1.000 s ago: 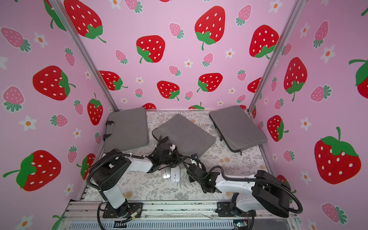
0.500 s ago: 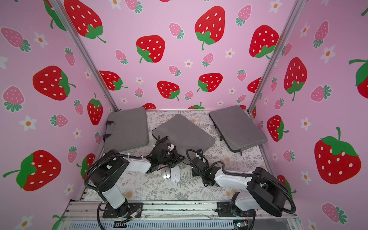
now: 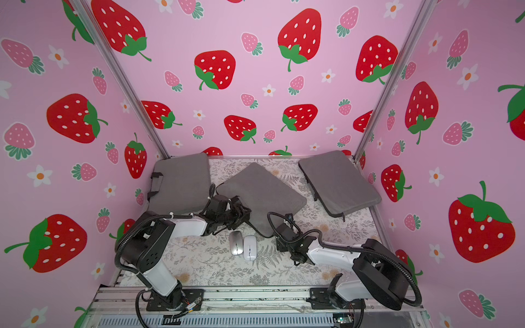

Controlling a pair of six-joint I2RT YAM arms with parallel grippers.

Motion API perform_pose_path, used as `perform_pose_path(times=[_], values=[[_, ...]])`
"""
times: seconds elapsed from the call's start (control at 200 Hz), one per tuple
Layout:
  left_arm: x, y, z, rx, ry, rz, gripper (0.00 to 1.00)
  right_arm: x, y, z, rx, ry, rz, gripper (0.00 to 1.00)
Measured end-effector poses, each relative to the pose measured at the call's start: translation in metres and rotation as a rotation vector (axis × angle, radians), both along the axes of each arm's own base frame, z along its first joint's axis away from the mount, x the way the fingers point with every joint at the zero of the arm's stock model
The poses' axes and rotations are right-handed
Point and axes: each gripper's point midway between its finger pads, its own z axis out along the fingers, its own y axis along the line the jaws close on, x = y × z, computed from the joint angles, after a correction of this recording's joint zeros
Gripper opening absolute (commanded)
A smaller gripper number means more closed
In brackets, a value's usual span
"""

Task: Put the mouse into the laptop bag
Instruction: Zip the zipper on the zippered laptop bag.

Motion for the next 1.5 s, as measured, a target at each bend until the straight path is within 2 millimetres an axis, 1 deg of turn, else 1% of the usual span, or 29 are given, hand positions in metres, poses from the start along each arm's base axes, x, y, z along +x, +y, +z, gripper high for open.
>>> perform_pose_path(times=[0.045,0.09,0.17,0.21,0.275,0.34,0.405,0.48,0.54,0.62,0.705,0.77,0.81,0.865,0.91,1.005,1.03,1.05,1.07,1.126,1.196,1.231,1.266,1.301,1.361,1.426,1.501], values=[[0.009,0.002,0.0,-0.007,-0.004,0.006,0.69,0.0,0.0,0.003,0.006,-0.006,-0.002,0.77],[0.017,0.003,0.0,-0.003,-0.005,0.01,0.65,0.001,0.0,0.006,0.015,-0.016,-0.005,0.77],[0.034,0.002,-0.001,0.025,0.005,0.003,0.54,0.003,0.0,0.008,0.019,-0.026,-0.009,0.77],[0.047,0.001,-0.003,0.041,0.015,0.001,0.49,0.004,0.001,0.007,0.013,-0.026,-0.008,0.77],[0.071,-0.001,-0.004,0.06,0.017,-0.006,0.47,0.007,0.004,0.003,-0.004,-0.017,-0.006,0.77],[0.096,-0.002,-0.004,0.073,0.008,-0.007,0.47,0.012,0.012,0.002,-0.018,-0.01,-0.002,0.77],[0.116,-0.003,-0.003,0.085,0.0,-0.008,0.48,0.023,0.026,0.005,-0.022,-0.014,0.003,0.77],[0.133,-0.003,-0.002,0.094,-0.008,-0.007,0.49,0.039,0.041,0.009,-0.019,-0.021,0.004,0.77],[0.14,-0.004,-0.002,0.1,-0.009,-0.014,0.55,0.054,0.05,0.01,-0.013,-0.02,-0.006,0.77],[0.145,-0.008,0.001,0.103,-0.023,-0.041,0.69,0.075,0.053,0.006,-0.019,-0.012,-0.034,0.77],[0.144,-0.009,0.007,0.115,-0.033,-0.061,0.83,0.09,0.055,-0.003,-0.026,0.014,-0.047,0.77],[0.136,-0.005,0.013,0.138,-0.043,-0.074,0.89,0.099,0.059,-0.004,-0.023,0.02,-0.048,0.77],[0.126,0.001,0.017,0.158,-0.045,-0.079,0.89,0.106,0.062,-0.004,-0.017,0.02,-0.05,0.77],[0.109,0.009,0.028,0.183,-0.052,-0.083,0.9,0.116,0.064,-0.004,-0.008,0.023,-0.057,0.77],[0.097,0.017,0.042,0.2,-0.069,-0.082,0.89,0.123,0.064,-0.005,-0.001,0.027,-0.061,0.77],[0.073,0.033,0.084,0.215,-0.154,-0.074,0.89,0.131,0.063,-0.005,0.015,0.055,-0.05,0.77],[0.064,0.04,0.099,0.218,-0.189,-0.066,0.89,0.133,0.063,-0.005,0.016,0.061,-0.047,0.77],[0.059,0.044,0.106,0.222,-0.203,-0.057,0.89,0.135,0.063,-0.005,0.018,0.065,-0.044,0.77],[0.052,0.049,0.116,0.226,-0.232,-0.049,0.9,0.136,0.062,-0.005,0.019,0.072,-0.042,0.77],[0.031,0.067,0.142,0.246,-0.307,-0.009,0.9,0.142,0.061,-0.005,0.022,0.081,-0.037,0.77],[0.001,0.092,0.167,0.281,-0.396,0.056,0.93,0.147,0.059,-0.005,0.022,0.095,-0.027,0.77],[-0.015,0.106,0.175,0.304,-0.435,0.096,0.95,0.149,0.058,-0.004,0.021,0.101,-0.019,0.77],[-0.028,0.119,0.181,0.324,-0.465,0.137,0.96,0.15,0.057,-0.004,0.019,0.107,-0.014,0.77],[-0.041,0.133,0.182,0.352,-0.483,0.177,0.93,0.151,0.055,-0.004,0.014,0.11,-0.012,0.77],[-0.057,0.156,0.179,0.401,-0.486,0.241,0.9,0.153,0.048,-0.004,-0.002,0.113,-0.017,0.78],[-0.068,0.186,0.166,0.458,-0.443,0.322,0.9,0.153,0.04,-0.002,-0.01,0.118,-0.028,0.8],[-0.076,0.22,0.14,0.498,-0.361,0.415,0.89,0.143,0.027,0.002,-0.022,0.106,-0.044,0.84]])
